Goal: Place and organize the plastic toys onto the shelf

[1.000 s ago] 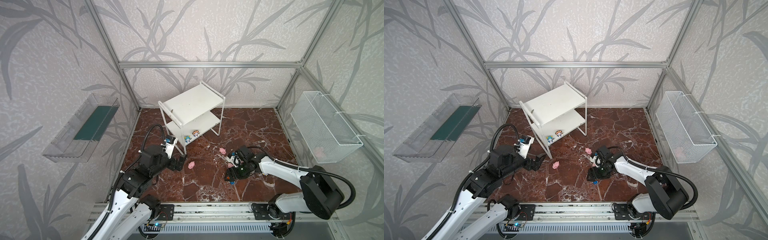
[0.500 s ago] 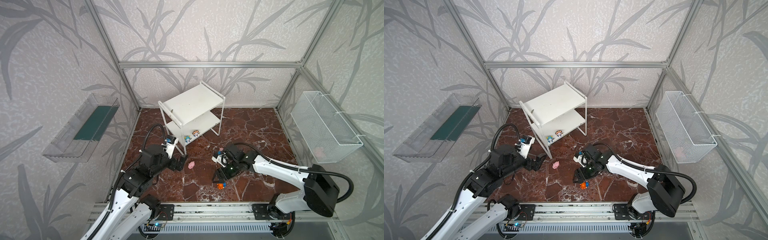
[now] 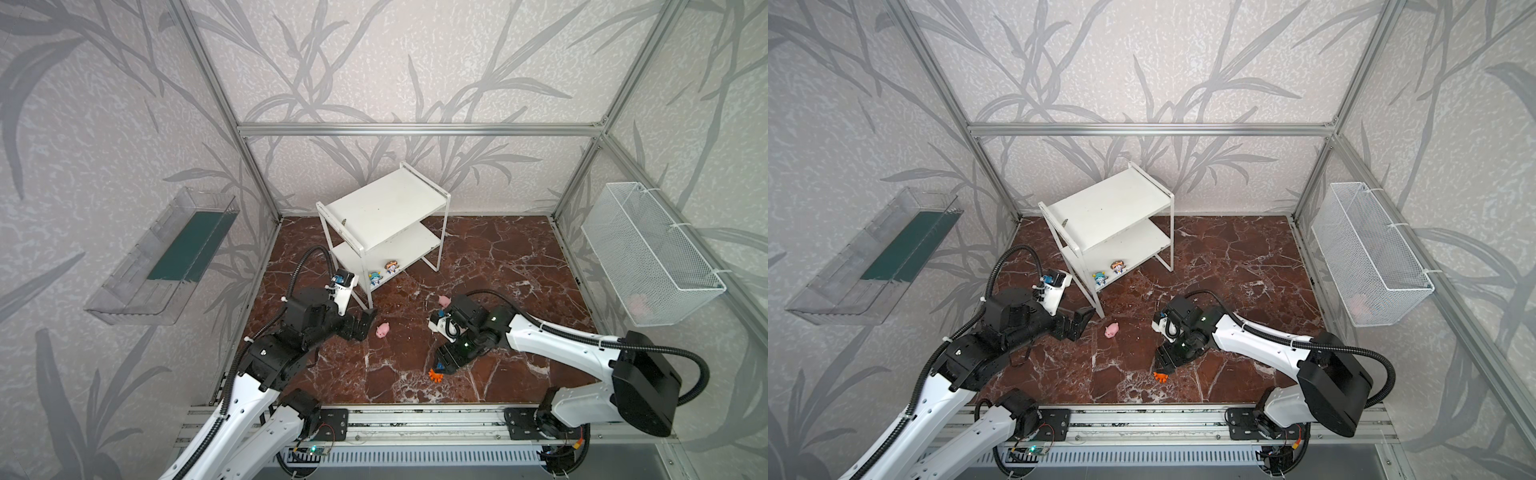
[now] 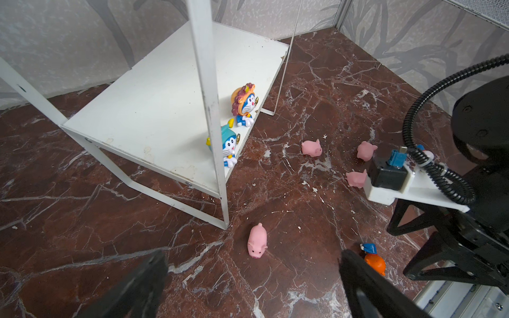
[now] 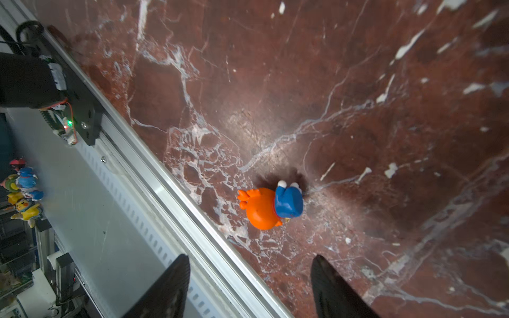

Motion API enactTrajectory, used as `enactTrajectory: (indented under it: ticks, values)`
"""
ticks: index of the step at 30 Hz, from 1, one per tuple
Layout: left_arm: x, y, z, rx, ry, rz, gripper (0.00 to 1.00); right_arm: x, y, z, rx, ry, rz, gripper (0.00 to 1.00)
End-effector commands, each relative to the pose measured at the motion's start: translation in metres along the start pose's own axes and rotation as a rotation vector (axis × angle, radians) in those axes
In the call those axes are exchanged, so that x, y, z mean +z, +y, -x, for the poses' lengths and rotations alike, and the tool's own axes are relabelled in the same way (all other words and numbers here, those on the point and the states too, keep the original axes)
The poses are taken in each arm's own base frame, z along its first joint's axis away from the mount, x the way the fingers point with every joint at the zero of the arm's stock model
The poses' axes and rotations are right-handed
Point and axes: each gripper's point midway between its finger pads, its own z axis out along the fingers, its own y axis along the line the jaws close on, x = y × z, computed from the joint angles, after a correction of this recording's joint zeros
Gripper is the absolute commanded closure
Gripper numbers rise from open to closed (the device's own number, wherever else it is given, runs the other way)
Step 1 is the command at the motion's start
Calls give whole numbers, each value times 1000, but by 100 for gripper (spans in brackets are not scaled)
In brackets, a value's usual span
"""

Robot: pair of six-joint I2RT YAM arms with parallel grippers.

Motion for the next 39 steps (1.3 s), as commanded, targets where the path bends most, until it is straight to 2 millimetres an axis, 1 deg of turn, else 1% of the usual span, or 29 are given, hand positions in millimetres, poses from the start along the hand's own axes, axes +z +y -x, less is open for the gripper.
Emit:
enactTrajectory:
  ticks: [1, 4, 12, 15, 18, 19, 21, 23, 26, 29, 31, 32, 35, 38, 39]
  values:
    - [0, 1, 2, 1, -9, 0, 1, 13, 0, -9, 39, 34, 46, 31]
    - [1, 1, 1, -2, -5, 0, 1, 23, -1, -9, 73, 33, 77, 31]
    - [1, 1, 1, -2, -4, -2, 1, 42, 5, 15, 79, -15, 136, 31]
    - [2, 1, 1, -2, -4, -3, 1, 44, 14, 31, 56, -39, 175, 31]
    - [1, 0, 2, -1, -5, -4, 1, 43, 29, 51, 7, -54, 212, 32]
    - [1, 0, 2, -2, -6, -5, 1, 44, 34, 55, -12, -51, 220, 32]
    - [1, 1, 1, -2, -2, -3, 1, 44, 37, 58, -25, -47, 214, 32]
    - [1, 1, 1, -2, -6, 0, 1, 44, 29, 53, -19, -44, 178, 32]
    - [1, 1, 2, 0, -9, 1, 1, 40, 11, 38, -21, -37, 76, 33]
    - [2, 0, 2, -1, -4, -7, 1, 34, -7, 15, -122, -10, -121, 32]
    - [3, 0, 1, -1, 1, -10, 1, 31, -14, 2, -228, 2, -272, 32]
    - [3, -1, 2, -2, -1, -12, 1, 29, -16, -2, -275, -8, -348, 32]
    - [2, 0, 2, -4, -3, -9, 1, 26, -24, -3, -321, -52, -484, 32]
    - [1, 1, 2, -5, -6, -6, 1, 25, -23, -2, -356, -97, -570, 34]
    - [2, 1, 1, -6, -5, -7, 1, 25, -21, -2, -373, -107, -596, 36]
